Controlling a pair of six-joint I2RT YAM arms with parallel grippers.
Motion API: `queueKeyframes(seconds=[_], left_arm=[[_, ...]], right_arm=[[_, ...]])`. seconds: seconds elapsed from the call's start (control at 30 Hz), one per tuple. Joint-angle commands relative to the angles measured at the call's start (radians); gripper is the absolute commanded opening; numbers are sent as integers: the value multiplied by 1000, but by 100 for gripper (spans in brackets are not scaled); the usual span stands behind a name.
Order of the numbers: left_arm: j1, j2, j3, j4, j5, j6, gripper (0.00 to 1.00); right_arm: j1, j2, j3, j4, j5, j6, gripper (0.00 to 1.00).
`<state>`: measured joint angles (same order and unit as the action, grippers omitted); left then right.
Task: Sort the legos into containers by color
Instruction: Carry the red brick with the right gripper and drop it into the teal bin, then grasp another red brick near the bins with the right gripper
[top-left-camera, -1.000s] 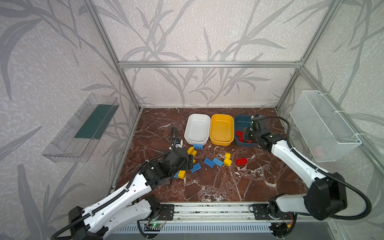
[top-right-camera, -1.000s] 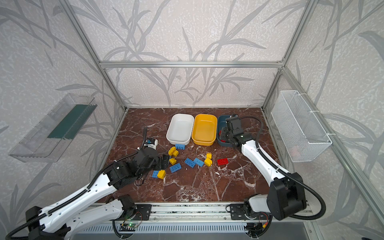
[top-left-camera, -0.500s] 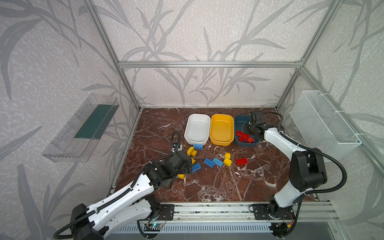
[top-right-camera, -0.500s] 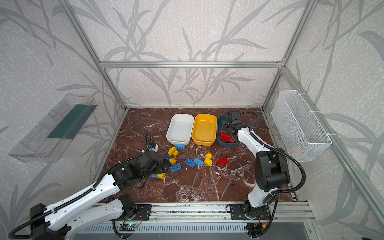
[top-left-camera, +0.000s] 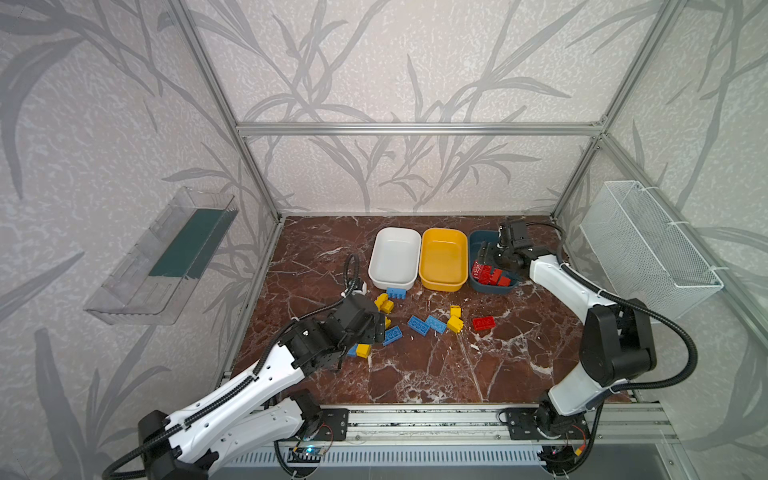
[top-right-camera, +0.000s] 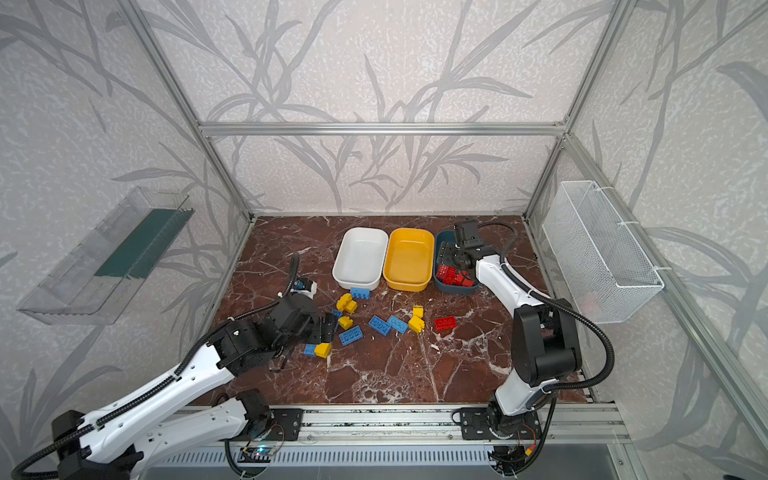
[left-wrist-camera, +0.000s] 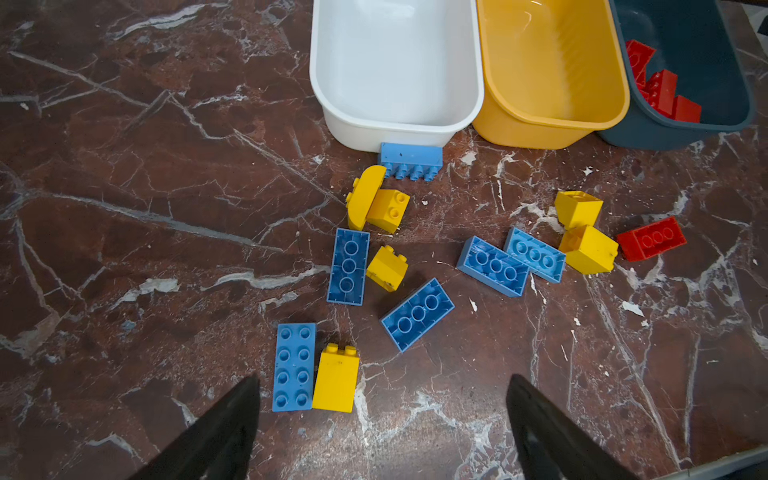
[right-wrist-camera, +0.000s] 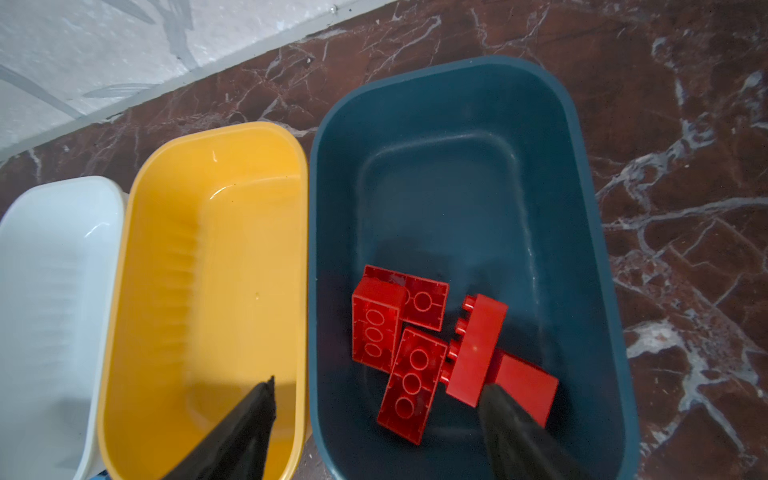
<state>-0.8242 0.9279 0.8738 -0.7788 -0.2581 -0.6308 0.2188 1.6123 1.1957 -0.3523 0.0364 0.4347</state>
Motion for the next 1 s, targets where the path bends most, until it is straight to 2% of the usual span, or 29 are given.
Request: queueKeyframes(seconds=[0.0, 0.37, 0.6, 0.77, 0.97], left_arm=[[3, 28, 52, -65, 25, 52, 92], [3, 130, 169, -52, -12, 154, 91], [3, 116, 105, 27, 4, 38, 91], [3, 97, 21, 111, 0, -38, 91], [3, 127, 14, 90, 0, -55, 91]], right_arm=[[22, -98, -65, -22, -38, -56, 85], [132, -258, -207, -105, -26, -100, 89], [181, -336, -342, -146, -9, -131, 92], [215, -296, -386, -149, -1, -121, 97], [249, -228, -388, -156, 32, -103, 98]])
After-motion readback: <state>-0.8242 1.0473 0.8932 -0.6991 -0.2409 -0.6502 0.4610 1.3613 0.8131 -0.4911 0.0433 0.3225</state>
